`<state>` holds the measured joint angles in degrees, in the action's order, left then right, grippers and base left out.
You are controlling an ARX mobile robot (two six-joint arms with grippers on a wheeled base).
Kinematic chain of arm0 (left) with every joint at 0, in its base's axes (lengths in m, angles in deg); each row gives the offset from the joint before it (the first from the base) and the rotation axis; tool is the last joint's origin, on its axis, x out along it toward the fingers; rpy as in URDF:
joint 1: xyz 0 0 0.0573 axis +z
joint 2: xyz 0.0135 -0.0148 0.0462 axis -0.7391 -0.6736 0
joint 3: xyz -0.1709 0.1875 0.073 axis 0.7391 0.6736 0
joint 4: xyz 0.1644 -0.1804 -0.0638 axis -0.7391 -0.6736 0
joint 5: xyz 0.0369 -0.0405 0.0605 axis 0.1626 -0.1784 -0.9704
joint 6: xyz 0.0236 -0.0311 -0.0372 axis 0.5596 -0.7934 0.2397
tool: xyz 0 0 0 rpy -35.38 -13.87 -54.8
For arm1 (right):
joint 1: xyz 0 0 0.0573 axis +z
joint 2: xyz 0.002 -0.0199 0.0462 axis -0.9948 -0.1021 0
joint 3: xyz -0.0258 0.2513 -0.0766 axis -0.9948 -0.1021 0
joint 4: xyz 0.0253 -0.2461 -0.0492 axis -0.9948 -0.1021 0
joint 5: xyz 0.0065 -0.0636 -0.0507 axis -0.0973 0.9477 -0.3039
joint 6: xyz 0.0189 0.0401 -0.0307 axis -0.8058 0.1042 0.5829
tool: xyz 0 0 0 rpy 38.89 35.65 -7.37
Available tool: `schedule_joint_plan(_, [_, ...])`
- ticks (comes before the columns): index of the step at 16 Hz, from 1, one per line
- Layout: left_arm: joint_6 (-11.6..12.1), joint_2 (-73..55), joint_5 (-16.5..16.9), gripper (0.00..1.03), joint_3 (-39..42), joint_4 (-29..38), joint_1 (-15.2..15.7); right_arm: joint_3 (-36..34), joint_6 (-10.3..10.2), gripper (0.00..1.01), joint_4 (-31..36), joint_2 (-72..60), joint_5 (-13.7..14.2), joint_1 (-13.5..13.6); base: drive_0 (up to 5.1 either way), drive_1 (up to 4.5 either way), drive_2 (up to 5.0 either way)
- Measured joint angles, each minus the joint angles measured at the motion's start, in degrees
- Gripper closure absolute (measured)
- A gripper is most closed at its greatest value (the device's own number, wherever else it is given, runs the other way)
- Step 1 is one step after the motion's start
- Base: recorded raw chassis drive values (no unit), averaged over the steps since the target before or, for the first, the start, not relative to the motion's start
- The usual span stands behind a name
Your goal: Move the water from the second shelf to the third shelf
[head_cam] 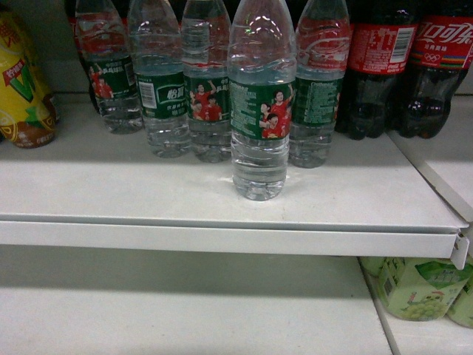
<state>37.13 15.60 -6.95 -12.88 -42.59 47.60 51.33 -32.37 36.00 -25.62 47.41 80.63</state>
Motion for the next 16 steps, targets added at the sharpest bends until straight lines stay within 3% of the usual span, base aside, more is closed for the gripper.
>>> schedule_joint_plan(3, [0.00,0.00,0.00,0.05,0.00,0.00,0.00,10.80,0.15,0.03,8.70,-13.77,-12.22,-12.59,0.0,0.00,0.0])
schedule_joint_plan(4, [0.00,0.00,0.00,0.05,0.00,0.00,0.00,14.23,0.20,0.03,10.58,-17.31,-13.99,-13.81,0.0,0.00,0.0])
schedule_joint_plan(6, [0.00,0.00,-0.02,0.05,0.00,0.00,0.00,15.67,0.76,0.03,11.04,-19.43,-14.08,-11.26,0.0,0.00,0.0])
schedule_joint_plan(8, [0.00,0.00,0.00,0.05,0.00,0.00,0.00,15.15,1.36,0.03,13.20,-21.64,-10.40,-3.17,0.0,0.00,0.0])
schedule_joint_plan(13, [0.00,0.00,0.00,0.05,0.00,0.00,0.00,14.12,1.86,0.03,25.40,-37.05,-1.07,22.99,0.0,0.00,0.0])
schedule_joint_plan(16, [0.00,0.00,0.00,0.05,0.00,0.00,0.00,15.76,2.16,0.03,33.11,-52.02,2.25,37.46,0.0,0.00,0.0])
